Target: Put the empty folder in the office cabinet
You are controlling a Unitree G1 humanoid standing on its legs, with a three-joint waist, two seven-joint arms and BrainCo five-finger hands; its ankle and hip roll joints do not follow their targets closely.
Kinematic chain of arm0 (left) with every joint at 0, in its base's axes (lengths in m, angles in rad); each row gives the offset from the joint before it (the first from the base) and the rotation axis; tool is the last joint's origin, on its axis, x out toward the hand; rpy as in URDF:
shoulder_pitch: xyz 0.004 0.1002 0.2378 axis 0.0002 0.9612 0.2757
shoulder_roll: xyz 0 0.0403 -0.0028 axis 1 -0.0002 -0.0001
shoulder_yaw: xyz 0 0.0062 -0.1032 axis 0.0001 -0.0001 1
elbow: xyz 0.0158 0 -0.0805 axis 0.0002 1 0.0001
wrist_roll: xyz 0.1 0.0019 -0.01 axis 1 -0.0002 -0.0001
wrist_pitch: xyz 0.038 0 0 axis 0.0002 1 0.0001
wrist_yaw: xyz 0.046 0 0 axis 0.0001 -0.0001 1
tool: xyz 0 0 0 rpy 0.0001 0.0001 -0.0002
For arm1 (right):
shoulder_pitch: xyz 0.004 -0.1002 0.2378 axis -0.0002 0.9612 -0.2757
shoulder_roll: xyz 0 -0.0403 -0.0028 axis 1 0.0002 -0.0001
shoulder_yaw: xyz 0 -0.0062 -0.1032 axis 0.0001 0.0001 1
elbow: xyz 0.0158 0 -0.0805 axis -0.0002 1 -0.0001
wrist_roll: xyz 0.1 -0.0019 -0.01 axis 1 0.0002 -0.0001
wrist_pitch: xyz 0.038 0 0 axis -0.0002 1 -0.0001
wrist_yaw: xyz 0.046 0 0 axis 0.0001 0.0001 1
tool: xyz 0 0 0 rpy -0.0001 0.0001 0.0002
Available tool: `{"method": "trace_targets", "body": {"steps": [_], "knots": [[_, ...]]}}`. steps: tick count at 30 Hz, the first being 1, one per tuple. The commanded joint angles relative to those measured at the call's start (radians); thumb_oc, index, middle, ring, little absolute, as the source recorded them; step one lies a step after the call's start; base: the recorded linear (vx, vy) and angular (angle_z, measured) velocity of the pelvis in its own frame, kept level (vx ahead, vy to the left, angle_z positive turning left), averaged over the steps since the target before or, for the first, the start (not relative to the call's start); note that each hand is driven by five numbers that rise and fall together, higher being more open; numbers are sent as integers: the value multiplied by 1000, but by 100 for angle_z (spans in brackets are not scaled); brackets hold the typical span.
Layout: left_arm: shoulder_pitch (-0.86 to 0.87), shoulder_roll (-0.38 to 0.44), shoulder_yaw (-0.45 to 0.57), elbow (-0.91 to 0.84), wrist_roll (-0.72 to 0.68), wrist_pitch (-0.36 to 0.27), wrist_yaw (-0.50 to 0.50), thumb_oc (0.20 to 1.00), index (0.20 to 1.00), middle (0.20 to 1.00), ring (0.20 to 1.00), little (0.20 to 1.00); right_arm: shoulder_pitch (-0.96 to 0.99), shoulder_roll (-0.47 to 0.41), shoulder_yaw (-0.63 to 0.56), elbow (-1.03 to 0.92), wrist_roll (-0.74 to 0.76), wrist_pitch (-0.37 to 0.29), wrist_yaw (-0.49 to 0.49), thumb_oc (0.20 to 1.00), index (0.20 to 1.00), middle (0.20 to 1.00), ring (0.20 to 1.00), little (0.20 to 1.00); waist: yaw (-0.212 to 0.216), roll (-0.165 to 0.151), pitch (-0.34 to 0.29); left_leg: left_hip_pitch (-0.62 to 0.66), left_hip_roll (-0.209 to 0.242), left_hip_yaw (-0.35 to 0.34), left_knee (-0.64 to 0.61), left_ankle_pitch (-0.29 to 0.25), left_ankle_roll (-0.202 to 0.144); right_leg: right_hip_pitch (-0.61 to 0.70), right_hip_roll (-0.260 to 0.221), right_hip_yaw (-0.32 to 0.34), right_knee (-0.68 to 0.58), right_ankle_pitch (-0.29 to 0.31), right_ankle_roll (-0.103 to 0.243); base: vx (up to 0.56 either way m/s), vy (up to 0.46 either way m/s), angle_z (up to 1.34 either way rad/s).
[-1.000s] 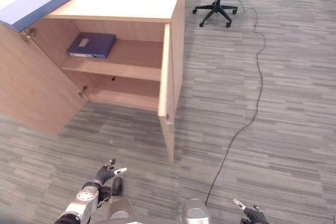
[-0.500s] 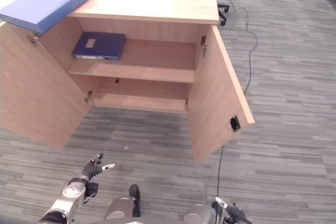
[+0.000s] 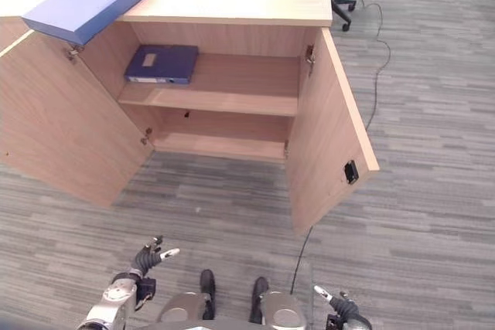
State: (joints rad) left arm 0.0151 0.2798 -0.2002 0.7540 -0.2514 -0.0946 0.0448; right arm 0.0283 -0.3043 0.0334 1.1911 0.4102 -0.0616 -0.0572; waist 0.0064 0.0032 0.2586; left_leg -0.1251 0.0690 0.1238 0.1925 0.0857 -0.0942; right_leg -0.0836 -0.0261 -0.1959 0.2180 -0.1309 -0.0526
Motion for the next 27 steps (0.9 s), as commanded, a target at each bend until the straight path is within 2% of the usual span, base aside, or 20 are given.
{"method": "trace_targets", "body": {"steps": [1, 3, 4, 5, 6, 7, 8, 9, 11, 12, 14, 19, 20, 21, 23, 25, 26, 27], "knots": [[-19, 4, -19, -61, -4, -47, -14, 1000, 1000, 1000, 1000, 1000, 13, -49, -19, 10, -2, -11, -9, 1000, 1000, 1000, 1000, 1000, 2, 8, 19, -18, 8, -30, 160, -82, -26, 113, -39, 78, -102, 26, 88, 72, 98, -3], [-16, -1, -17, -60, -7, -42, -9, 1000, 1000, 1000, 1000, 1000, 24, -51, -34, 22, 6, -5, -9, 1000, 1000, 1000, 1000, 1000, -2, 14, 15, -23, 67, -33, 124, -60, -25, 121, -57, 82, -88, 4, 93, 128, 187, -19], [-13, 0, -14, -60, -5, -38, -9, 1000, 1000, 1000, 1000, 1000, 33, -54, -36, 33, -2, 4, -2, 1000, 1000, 1000, 1000, 1000, -5, 21, 0, -2, 109, -48, 42, -50, -21, 118, -63, 85, -77, -15, 98, 119, 163, 13], [-13, 0, -14, -60, -5, -38, -9, 1000, 1000, 1000, 1000, 1000, 33, -55, -36, 33, -2, 4, -2, 1000, 1000, 1000, 1000, 1000, -5, 20, 0, 3, 108, -47, 36, -48, -21, 119, -63, 85, -75, -17, 98, 132, 169, 24], [-13, 1, -14, -59, 0, -36, -9, 1000, 1000, 1000, 1000, 1000, 35, -56, -36, 37, -7, 5, 0, 1000, 1000, 1000, 1000, 1000, -5, 28, -8, 17, 123, -72, -21, -37, -24, 117, -61, 92, -69, -23, 103, 100, 133, 27], [-12, 0, -14, -58, 2, -35, -7, 1000, 1000, 1000, 1000, 1000, 37, -59, -35, 40, -13, 8, 1, 1000, 1000, 1000, 1000, 1000, -3, 35, -12, 24, 134, -103, -69, -15, -30, 117, -60, 102, -61, -31, 106, 184, 277, 12], [-13, -3, -12, -53, 3, -35, -2, 1000, 1000, 1000, 1000, 1000, 39, -67, -36, 46, -22, 10, 0, 1000, 1000, 1000, 1000, 1000, 2, 49, -13, 24, 161, -163, -151, 32, -44, 120, -66, 125, -43, -50, 116, 182, 294, 4], [-15, -3, -11, -46, 3, -35, 0, 1000, 1000, 1000, 1000, 1000, 36, -71, -39, 47, -23, 12, 0, 1000, 1000, 1000, 1000, 1000, 4, 54, -14, 10, 179, -179, -172, 56, -52, 125, -73, 138, -40, -58, 125, 183, 304, 0], [-18, -6, -12, -36, 4, -37, 1, 1000, 1000, 1000, 1000, 1000, 37, -73, -40, 49, -26, 14, -3, 1000, 1000, 1000, 1000, 1000, 6, 53, -14, -4, 193, -181, -189, 65, -57, 131, -87, 147, -35, -68, 133, 124, 201, -2], [-18, -7, -12, -31, 5, -38, 2, 1000, 1000, 1000, 1000, 1000, 37, -78, -42, 49, -25, 18, -4, 1000, 1000, 1000, 1000, 1000, 12, 53, -16, -28, 217, -185, -208, 73, -62, 143, -104, 167, -30, -77, 146, 161, 254, -17], [-14, -8, -10, -28, 2, -38, 4, 1000, 1000, 1000, 1000, 1000, 36, -80, -43, 47, -27, 21, -4, 1000, 1000, 1000, 1000, 1000, 22, 55, -21, -37, 229, -213, -220, 80, -70, 157, -120, 192, -27, -84, 160, 174, 271, -25], [-12, -11, -11, -19, -1, -42, 3, 1000, 1000, 1000, 1000, 1000, 28, -78, -45, 57, -36, 23, 5, 1000, 1000, 1000, 1000, 1000, 30, 67, -45, -19, 228, -227, -245, 86, -85, 177, -140, 206, -39, -83, 184, 122, 199, -19], [-13, -11, -15, -13, 1, -39, 0, 1000, 1000, 1000, 1000, 1000, 28, -73, -47, 53, -37, 24, 8, 1000, 1000, 1000, 1000, 1000, 31, 66, -53, -20, 225, -225, -243, 90, -91, 185, -152, 201, -47, -79, 194, 107, 298, 21], [-21, -3, -25, -18, 8, -39, -3, 1000, 1000, 1000, 1000, 1000, 32, -63, -51, 49, -34, 23, 9, 1000, 1000, 1000, 1000, 1000, 32, 54, -62, -28, 210, -225, -222, 81, -94, 196, -184, 198, -64, -59, 212, 142, 386, 34], [-31, 6, -38, -22, 21, -42, -9, 1000, 1000, 1000, 1000, 1000, 32, -50, -56, 57, -31, 28, 11, 1000, 1000, 1000, 1000, 1000, 36, 38, -70, -42, 178, -222, -189, 54, -87, 208, -222, 195, -81, -28, 230, 129, 339, 32], [-41, 21, -45, -28, 26, -41, -14, 1000, 1000, 1000, 1000, 1000, 24, -33, -52, 47, -27, 29, 19, 1000, 1000, 1000, 1000, 1000, 38, 17, -77, -52, 137, -209, -149, 12, -70, 201, -264, 191, -88, 22, 250, 120, 341, 26], [-46, 35, -42, -35, 23, -41, -17, 1000, 1000, 1000, 1000, 1000, 15, -14, -40, 29, -20, 28, 25, 1000, 1000, 1000, 1000, 1000, 40, 0, -76, -57, 104, -190, -120, -23, -47, 176, -293, 202, -70, 74, 257, 111, 472, 13], [-48, 48, -35, -41, 21, -36, -18, 1000, 1000, 1000, 1000, 1000, -6, 4, -27, -4, -10, 21, 26, 1000, 1000, 1000, 1000, 1000, 43, -7, -67, -49, 80, -167, -112, -46, -19, 134, -315, 215, -6, 157, 257, 71, 369, 6]]}}
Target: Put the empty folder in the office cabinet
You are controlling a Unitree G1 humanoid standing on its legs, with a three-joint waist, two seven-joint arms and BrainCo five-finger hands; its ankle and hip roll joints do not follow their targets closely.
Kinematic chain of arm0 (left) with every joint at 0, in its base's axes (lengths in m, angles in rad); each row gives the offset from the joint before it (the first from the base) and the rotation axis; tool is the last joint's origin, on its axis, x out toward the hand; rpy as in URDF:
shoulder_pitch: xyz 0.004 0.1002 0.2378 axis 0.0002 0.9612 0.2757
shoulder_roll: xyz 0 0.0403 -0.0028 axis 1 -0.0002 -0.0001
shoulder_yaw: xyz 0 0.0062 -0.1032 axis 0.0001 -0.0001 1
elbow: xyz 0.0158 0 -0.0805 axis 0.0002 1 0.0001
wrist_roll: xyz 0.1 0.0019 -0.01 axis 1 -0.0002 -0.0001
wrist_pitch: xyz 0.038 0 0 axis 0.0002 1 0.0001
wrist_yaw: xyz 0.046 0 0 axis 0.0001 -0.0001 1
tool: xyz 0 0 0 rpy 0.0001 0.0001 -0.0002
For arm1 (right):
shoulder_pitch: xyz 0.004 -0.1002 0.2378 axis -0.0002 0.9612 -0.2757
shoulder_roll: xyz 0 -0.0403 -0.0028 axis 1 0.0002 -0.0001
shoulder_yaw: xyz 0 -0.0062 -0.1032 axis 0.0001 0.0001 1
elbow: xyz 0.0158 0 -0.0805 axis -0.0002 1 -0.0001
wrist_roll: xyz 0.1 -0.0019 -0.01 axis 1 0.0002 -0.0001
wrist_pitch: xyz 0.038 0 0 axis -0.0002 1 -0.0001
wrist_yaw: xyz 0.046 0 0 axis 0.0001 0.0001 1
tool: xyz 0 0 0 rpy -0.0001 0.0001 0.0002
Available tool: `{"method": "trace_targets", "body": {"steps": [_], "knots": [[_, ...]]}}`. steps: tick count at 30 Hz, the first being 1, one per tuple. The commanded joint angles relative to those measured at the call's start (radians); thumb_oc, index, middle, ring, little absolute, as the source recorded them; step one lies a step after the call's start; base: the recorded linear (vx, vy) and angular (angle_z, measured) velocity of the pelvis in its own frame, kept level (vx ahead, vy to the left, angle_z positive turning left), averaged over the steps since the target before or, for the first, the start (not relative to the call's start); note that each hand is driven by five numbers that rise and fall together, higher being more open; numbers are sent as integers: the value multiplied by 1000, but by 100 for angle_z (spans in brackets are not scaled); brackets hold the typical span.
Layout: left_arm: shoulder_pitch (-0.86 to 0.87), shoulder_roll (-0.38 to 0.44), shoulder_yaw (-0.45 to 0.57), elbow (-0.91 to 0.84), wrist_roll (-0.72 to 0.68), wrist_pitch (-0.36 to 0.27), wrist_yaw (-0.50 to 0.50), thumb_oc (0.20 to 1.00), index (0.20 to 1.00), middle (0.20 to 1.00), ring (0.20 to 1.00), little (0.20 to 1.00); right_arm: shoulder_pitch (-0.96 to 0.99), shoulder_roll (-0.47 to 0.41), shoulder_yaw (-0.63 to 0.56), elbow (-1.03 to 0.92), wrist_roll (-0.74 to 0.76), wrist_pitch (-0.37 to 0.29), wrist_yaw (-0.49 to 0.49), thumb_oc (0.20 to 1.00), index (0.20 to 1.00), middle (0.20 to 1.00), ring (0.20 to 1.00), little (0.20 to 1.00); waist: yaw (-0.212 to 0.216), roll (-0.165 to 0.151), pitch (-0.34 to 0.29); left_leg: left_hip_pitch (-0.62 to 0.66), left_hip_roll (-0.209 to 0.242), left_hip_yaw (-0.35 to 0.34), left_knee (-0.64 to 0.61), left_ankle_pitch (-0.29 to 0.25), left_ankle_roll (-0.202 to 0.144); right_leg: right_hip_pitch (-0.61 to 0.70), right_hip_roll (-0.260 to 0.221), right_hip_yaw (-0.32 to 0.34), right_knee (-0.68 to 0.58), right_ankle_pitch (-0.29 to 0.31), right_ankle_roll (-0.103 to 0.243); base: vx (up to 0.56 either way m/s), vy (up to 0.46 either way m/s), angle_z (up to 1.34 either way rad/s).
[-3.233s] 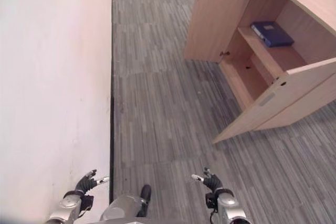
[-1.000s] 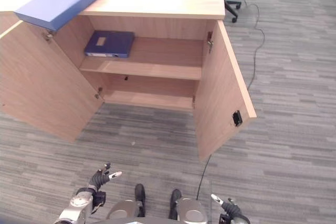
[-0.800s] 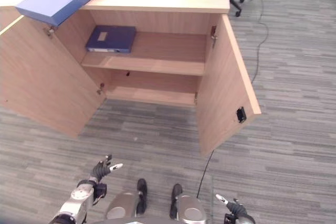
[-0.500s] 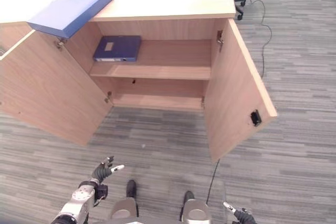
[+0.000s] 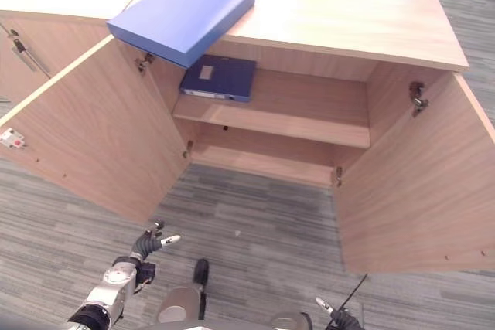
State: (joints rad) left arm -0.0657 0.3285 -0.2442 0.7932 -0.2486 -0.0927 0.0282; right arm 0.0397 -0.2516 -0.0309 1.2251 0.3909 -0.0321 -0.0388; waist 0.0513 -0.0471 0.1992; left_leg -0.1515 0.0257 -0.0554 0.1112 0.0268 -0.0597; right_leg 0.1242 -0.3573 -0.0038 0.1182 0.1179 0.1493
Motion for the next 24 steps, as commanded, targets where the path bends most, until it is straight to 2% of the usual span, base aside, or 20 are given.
{"method": "trace_targets", "body": {"steps": [1, 2, 3, 4, 5, 6, 7, 8, 9, 12, 14, 15, 17, 20, 24], "knots": [[33, 0, 9, -80, 18, -37, -2, 1000, 1000, 1000, 1000, 1000, -17, -47, 38, -39, 10, -8, 7, 1000, 1000, 1000, 1000, 1000, 0, 42, -8, -23, 122, 15, -30, 13, -52, -78, 14, 27, 96, -92, 57, 34, 305, -12], [36, 5, 15, -83, 18, -35, 2, 1000, 1000, 1000, 1000, 1000, -26, -41, 43, -58, 19, -13, 7, 1000, 1000, 1000, 1000, 1000, 1, 44, 0, -14, 115, 30, -33, 8, -41, -98, 1, 18, 136, -33, 53, 1, 219, -26], [39, 9, 21, -86, 15, -35, 5, 1000, 1000, 1000, 1000, 1000, -33, -36, 49, -75, 22, -15, 5, 1000, 1000, 1000, 1000, 1000, 6, 51, 10, -3, 111, 47, -38, 4, -28, -119, -11, 1, 176, -1, 48, 17, 499, -35], [51, 16, 29, -95, 9, -33, 5, 1000, 1000, 1000, 1000, 1000, -46, -21, 65, -110, 28, -25, 1, 1000, 1000, 1000, 1000, 1000, 13, 76, 27, 32, 104, 77, -62, -6, -5, -150, -26, -83, 259, -5, 30, 27, 504, -65], [57, 18, 33, -97, 12, -31, 3, 1000, 1000, 1000, 1000, 1000, -45, -17, 68, -122, 29, -31, 3, 1000, 1000, 1000, 1000, 1000, 15, 87, 29, 45, 96, 87, -69, -12, 4, -163, -22, -121, 284, -16, 32, 126, 613, -82], [66, 14, 35, -99, 23, -29, -4, 1000, 1000, 1000, 1000, 1000, -47, -14, 72, -135, 31, -39, 1, 1000, 1000, 1000, 1000, 1000, 5, 94, 34, 84, 65, 93, -92, -21, 20, -189, 31, -139, 303, -57, 23, 204, 437, -78], [66, 15, 39, -96, 30, -29, -7, 1000, 1000, 1000, 1000, 1000, -55, -14, 79, -138, 36, -38, 5, 1000, 1000, 1000, 1000, 1000, -6, 99, 38, 106, 40, 90, -109, -25, 27, -217, 96, -129, 251, -99, 16, 221, 325, -49], [65, 16, 42, -98, 29, -31, -6, 1000, 1000, 1000, 1000, 1000, -57, -13, 81, -137, 38, -39, 3, 1000, 1000, 1000, 1000, 1000, -8, 99, 42, 113, 34, 91, -114, -30, 27, -216, 110, -129, 207, -117, 15, 210, 88, -12], [63, 16, 46, -96, 28, -33, -2, 1000, 1000, 1000, 1000, 1000, -65, -16, 83, -136, 39, -40, 0, 1000, 1000, 1000, 1000, 1000, -16, 94, 52, 132, 25, 88, -121, -53, 25, -240, 118, -120, 103, -112, 20, 150, -49, 11], [48, 11, 53, -71, 25, -37, 15, 1000, 1000, 1000, 1000, 1000, -85, -19, 79, -131, 50, -42, -9, 1000, 1000, 1000, 1000, 1000, -34, 91, 77, 157, 28, 77, -114, -92, 20, -298, 96, -86, -9, -41, 48, 166, -107, 34], [43, 8, 57, -64, 23, -44, 25, 1000, 1000, 1000, 1000, 1000, -87, -20, 57, -125, 57, -41, -16, 1000, 1000, 1000, 1000, 1000, -60, 95, 93, 190, 33, 62, -98, -128, 11, -357, 62, -79, -75, 12, 70, 262, -117, 16], [43, 8, 57, -64, 23, -44, 25, 1000, 1000, 1000, 1000, 1000, -86, -20, 57, -125, 57, -41, -16, 1000, 1000, 1000, 1000, 1000, -60, 98, 95, 192, 36, 61, -96, -131, 11, -353, 65, -81, -77, 11, 71, 312, -134, 11], [40, 9, 54, -69, 31, -47, 21, 1000, 1000, 1000, 1000, 1000, -68, -28, 41, -109, 52, -36, -15, 1000, 1000, 1000, 1000, 1000, -94, 97, 101, 241, 30, 55, -84, -167, 2, -372, 46, -105, -92, 37, 85, 293, -140, 5], [47, 7, 50, -68, 41, -45, 18, 1000, 1000, 1000, 1000, 1000, -47, -35, 25, -97, 53, -36, -13, 1000, 1000, 1000, 1000, 1000, -98, 91, 80, 278, 18, 47, -101, -181, -4, -355, 44, -89, -75, 53, 91, 250, -90, 26], [52, -14, 60, -60, 21, -49, 25, 1000, 1000, 1000, 1000, 1000, -29, -55, 22, -77, 44, -34, -7, 1000, 1000, 1000, 1000, 1000, -117, 107, 41, 324, 69, 10, -116, -191, -34, -332, 68, -82, -56, 36, 72, 266, -213, 40]]}}
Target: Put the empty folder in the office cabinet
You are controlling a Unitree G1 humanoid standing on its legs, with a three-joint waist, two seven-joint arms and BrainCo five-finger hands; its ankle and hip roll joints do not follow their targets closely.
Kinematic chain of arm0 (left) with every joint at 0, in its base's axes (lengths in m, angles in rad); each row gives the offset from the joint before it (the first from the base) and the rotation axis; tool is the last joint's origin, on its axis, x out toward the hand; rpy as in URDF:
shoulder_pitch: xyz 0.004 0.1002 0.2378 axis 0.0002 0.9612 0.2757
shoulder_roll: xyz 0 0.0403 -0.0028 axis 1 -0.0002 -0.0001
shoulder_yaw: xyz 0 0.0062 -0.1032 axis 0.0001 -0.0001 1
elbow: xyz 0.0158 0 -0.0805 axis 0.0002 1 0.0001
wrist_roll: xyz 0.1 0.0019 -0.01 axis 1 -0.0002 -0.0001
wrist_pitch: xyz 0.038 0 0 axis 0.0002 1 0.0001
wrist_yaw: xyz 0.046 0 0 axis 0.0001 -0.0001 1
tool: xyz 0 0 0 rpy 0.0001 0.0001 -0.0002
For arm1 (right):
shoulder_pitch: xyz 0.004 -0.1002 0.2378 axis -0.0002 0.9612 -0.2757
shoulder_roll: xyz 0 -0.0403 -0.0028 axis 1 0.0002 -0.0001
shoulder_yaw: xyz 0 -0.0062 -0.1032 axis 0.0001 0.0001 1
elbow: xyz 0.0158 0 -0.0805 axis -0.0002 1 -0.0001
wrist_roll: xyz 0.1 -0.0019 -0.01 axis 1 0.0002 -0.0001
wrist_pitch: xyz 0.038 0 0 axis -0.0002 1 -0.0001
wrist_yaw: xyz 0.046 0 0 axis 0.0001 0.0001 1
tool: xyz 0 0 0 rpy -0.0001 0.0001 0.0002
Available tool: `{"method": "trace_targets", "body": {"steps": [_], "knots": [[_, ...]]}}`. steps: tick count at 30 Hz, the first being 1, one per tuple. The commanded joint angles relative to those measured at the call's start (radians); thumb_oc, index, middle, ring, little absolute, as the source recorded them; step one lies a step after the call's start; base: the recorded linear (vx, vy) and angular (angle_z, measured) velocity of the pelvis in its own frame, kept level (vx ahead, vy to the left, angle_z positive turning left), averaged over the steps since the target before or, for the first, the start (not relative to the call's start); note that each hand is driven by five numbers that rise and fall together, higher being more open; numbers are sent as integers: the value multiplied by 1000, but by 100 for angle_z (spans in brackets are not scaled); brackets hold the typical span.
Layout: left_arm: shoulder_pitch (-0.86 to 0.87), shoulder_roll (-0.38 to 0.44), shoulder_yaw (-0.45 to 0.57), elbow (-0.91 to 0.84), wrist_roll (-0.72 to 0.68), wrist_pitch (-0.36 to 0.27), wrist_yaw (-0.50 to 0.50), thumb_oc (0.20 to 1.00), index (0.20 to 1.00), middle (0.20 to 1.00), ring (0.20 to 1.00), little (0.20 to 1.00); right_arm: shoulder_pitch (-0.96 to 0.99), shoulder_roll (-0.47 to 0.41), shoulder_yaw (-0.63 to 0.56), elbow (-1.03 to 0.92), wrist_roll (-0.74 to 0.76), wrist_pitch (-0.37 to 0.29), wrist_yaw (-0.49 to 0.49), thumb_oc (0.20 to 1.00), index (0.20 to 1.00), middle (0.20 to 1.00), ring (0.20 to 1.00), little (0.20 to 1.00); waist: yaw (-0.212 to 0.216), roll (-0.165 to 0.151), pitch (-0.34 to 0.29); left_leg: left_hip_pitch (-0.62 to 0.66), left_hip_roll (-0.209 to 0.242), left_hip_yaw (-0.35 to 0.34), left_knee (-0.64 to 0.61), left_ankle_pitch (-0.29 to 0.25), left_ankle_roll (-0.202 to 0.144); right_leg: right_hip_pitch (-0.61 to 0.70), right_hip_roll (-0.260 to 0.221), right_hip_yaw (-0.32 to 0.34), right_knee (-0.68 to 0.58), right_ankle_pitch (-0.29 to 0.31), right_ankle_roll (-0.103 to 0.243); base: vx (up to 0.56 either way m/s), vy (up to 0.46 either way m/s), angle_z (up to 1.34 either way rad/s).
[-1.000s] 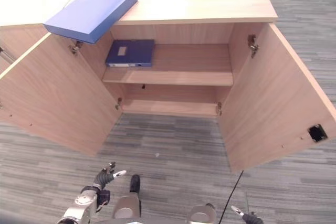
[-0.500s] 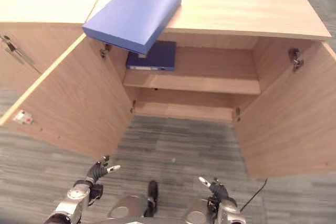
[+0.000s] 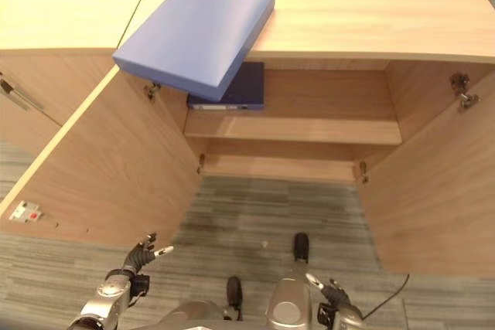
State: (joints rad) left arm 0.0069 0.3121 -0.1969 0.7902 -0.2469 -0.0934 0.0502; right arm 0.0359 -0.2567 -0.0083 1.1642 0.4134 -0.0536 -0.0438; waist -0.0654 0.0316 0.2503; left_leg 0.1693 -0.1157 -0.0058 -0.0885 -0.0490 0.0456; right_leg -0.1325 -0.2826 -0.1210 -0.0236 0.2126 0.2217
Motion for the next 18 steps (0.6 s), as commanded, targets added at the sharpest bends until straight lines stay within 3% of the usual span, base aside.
{"method": "trace_targets", "body": {"steps": [1, 3, 4, 5, 6, 7, 10, 14, 16, 17, 18], "knots": [[-22, -8, 14, -43, 8, -48, 6, 1000, 1000, 1000, 1000, 1000, -21, -60, 4, -10, 13, -13, 0, 1000, 1000, 1000, 1000, 1000, -7, 37, -23, -2, 249, -51, 105, -99, -166, -59, 14, 24, 89, -81, -20, 217, -260, 33], [-23, -12, 16, -45, 0, -48, 7, 1000, 1000, 1000, 1000, 1000, -18, -68, 6, -12, 12, -15, -1, 1000, 1000, 1000, 1000, 1000, -7, 40, -26, -11, 268, -58, 124, -71, -181, -46, 29, 15, 89, -96, -34, 160, -230, 15], [-37, -17, 12, -49, -9, -49, 7, 1000, 1000, 1000, 1000, 1000, -25, -82, 7, -13, 20, -22, -2, 1000, 1000, 1000, 1000, 1000, -3, 45, -27, -35, 294, -66, 171, 5, -207, -20, 53, -2, 85, -126, -56, 146, -225, 9], [-37, -17, 12, -49, -9, -49, 7, 1000, 1000, 1000, 1000, 1000, -25, -83, 6, -13, 20, -23, -1, 1000, 1000, 1000, 1000, 1000, -6, 46, -27, -36, 295, -69, 172, 6, -209, -18, 55, -5, 84, -127, -57, 146, -218, 5], [-43, -19, 7, -52, -13, -47, 7, 1000, 1000, 1000, 1000, 1000, -30, -89, 8, -14, 24, -24, -2, 1000, 1000, 1000, 1000, 1000, -4, 47, -25, -51, 303, -78, 203, 47, -219, -6, 65, -12, 83, -139, -70, 154, -189, 9], [-51, -24, 1, -51, -19, -48, 5, 1000, 1000, 1000, 1000, 1000, -44, -108, 7, -13, 33, -24, -5, 1000, 1000, 1000, 1000, 1000, 8, 38, -21, -84, 304, -103, 268, 120, -226, 24, 82, -20, 70, -158, -91, 191, -244, 18], [-67, -30, -8, -46, -25, -45, 11, 1000, 1000, 1000, 1000, 1000, -58, -129, 8, -25, 54, -31, -6, 1000, 1000, 1000, 1000, 1000, 13, 7, -8, -162, 287, -142, 391, 175, -216, 54, 87, -18, 53, -178, -117, 124, -177, 23], [-71, -31, -10, -47, -26, -40, 16, 1000, 1000, 1000, 1000, 1000, -63, -137, 12, -26, 64, -24, -9, 1000, 1000, 1000, 1000, 1000, 17, -11, -1, -205, 291, -121, 431, 164, -203, 63, 85, -24, 69, -211, -131, 91, -105, 5], [-74, -34, -13, -46, -29, -37, 16, 1000, 1000, 1000, 1000, 1000, -62, -136, 7, -25, 74, -24, -8, 1000, 1000, 1000, 1000, 1000, 25, -18, -10, -218, 245, -95, 328, 33, -176, 80, 89, -28, 79, -236, -127, 162, -81, 25], [-73, -34, -13, -46, -29, -37, 16, 1000, 1000, 1000, 1000, 1000, -61, -136, 7, -25, 74, -25, -8, 1000, 1000, 1000, 1000, 1000, 28, -18, -8, -213, 245, -91, 330, 27, -174, 82, 89, -25, 81, -240, -125, 126, -28, 15], [-70, -33, -21, -20, -4, -23, 11, 1000, 1000, 1000, 1000, 1000, -52, -136, 5, -18, 73, -21, -3, 1000, 1000, 1000, 1000, 1000, 31, -15, -12, -243, 216, -65, 274, 15, -166, 93, 97, -31, 79, -240, -125, 137, 4, 19]]}}
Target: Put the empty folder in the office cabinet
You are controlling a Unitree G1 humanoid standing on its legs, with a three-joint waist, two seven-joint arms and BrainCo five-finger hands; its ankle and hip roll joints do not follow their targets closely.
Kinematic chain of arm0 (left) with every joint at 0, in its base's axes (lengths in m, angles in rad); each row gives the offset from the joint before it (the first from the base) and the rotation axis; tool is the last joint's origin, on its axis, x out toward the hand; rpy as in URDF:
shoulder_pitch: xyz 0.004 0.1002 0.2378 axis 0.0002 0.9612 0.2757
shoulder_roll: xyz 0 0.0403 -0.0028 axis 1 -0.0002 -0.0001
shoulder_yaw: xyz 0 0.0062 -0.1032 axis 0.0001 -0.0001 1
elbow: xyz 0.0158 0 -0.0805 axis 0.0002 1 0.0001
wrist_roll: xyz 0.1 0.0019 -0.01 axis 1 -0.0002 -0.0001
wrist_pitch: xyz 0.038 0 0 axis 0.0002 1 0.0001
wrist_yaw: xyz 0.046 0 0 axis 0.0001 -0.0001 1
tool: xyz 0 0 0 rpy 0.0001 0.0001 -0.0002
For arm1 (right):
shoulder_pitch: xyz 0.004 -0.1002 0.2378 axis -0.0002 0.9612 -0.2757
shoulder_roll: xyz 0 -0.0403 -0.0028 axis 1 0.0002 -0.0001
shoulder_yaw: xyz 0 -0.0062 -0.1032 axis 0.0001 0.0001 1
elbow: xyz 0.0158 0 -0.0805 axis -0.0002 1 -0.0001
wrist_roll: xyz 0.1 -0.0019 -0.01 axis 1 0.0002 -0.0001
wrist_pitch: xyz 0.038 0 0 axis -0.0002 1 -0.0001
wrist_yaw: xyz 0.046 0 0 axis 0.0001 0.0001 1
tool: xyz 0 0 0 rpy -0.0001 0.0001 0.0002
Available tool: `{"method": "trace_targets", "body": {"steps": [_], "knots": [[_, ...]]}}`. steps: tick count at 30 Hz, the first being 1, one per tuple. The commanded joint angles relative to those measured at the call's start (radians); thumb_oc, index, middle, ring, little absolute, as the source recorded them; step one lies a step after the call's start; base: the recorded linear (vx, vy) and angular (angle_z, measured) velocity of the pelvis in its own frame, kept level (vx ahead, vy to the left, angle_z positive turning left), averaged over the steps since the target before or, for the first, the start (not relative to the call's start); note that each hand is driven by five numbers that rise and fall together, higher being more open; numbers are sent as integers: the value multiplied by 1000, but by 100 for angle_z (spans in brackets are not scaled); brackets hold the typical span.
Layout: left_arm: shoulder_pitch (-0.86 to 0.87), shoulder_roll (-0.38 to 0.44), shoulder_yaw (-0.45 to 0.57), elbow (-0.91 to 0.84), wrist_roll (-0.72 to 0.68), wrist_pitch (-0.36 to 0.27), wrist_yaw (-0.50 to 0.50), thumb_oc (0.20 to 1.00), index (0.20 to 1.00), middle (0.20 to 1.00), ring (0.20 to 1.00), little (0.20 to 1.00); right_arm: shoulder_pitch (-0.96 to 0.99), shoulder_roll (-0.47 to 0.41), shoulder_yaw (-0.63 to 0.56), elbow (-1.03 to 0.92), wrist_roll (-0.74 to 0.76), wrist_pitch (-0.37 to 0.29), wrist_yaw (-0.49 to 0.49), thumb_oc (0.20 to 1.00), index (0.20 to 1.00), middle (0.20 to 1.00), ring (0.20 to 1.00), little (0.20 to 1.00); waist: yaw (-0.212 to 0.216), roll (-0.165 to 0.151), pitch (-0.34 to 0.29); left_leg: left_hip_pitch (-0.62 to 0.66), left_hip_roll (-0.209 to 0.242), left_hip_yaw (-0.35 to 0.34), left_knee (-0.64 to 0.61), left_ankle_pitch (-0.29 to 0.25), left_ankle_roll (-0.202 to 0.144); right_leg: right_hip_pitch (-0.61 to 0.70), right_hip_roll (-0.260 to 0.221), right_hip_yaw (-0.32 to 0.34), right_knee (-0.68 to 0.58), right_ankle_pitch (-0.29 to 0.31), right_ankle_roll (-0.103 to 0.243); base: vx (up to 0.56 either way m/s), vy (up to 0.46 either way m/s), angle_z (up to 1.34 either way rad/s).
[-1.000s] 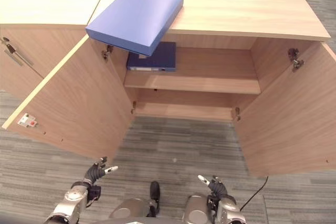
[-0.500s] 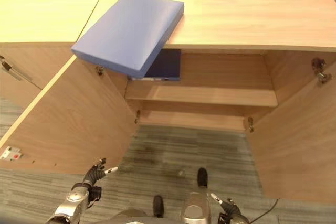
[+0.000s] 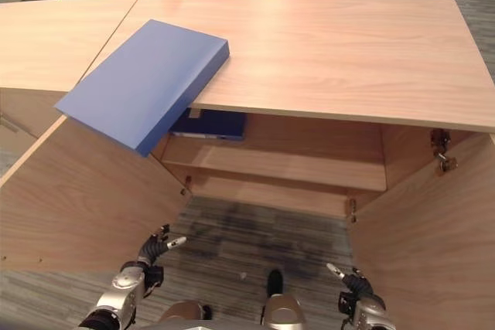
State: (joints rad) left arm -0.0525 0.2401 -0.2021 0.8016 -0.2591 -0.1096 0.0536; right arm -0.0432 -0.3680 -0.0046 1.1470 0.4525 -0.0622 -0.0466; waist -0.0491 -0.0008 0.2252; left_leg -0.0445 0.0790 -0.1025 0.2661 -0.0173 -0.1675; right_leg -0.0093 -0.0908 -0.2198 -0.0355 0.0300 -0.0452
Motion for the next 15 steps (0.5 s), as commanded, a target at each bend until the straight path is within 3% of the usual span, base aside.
{"method": "trace_targets", "body": {"steps": [1, 8, 15], "knots": [[-14, 40, -20, -50, 0, -18, 4, 1000, 1000, 1000, 1000, 1000, 26, -16, 9, -2, 31, -16, 1, 1000, 1000, 1000, 1000, 1000, 23, 18, 10, -19, 5, 50, -123, -36, 48, -20, -83, 87, 97, -68, 142, 128, -1, 16], [20, 54, -8, -76, 8, -19, -7, 1000, 1000, 1000, 1000, 1000, 39, 24, 17, 9, 19, -11, 7, 1000, 1000, 1000, 1000, 1000, 40, 14, -21, 42, -17, 63, -186, -58, 68, 37, -86, 105, 20, -30, 165, 114, 52, -13], [33, 70, 29, -44, 22, -17, 5, 1000, 1000, 1000, 1000, 1000, 42, 54, 46, -16, -15, 0, 24, 1000, 1000, 1000, 1000, 1000, 57, 2, -33, 109, -14, 69, -240, -71, 91, 48, -98, 118, 33, -28, 180, 40, 66, -5]]}}
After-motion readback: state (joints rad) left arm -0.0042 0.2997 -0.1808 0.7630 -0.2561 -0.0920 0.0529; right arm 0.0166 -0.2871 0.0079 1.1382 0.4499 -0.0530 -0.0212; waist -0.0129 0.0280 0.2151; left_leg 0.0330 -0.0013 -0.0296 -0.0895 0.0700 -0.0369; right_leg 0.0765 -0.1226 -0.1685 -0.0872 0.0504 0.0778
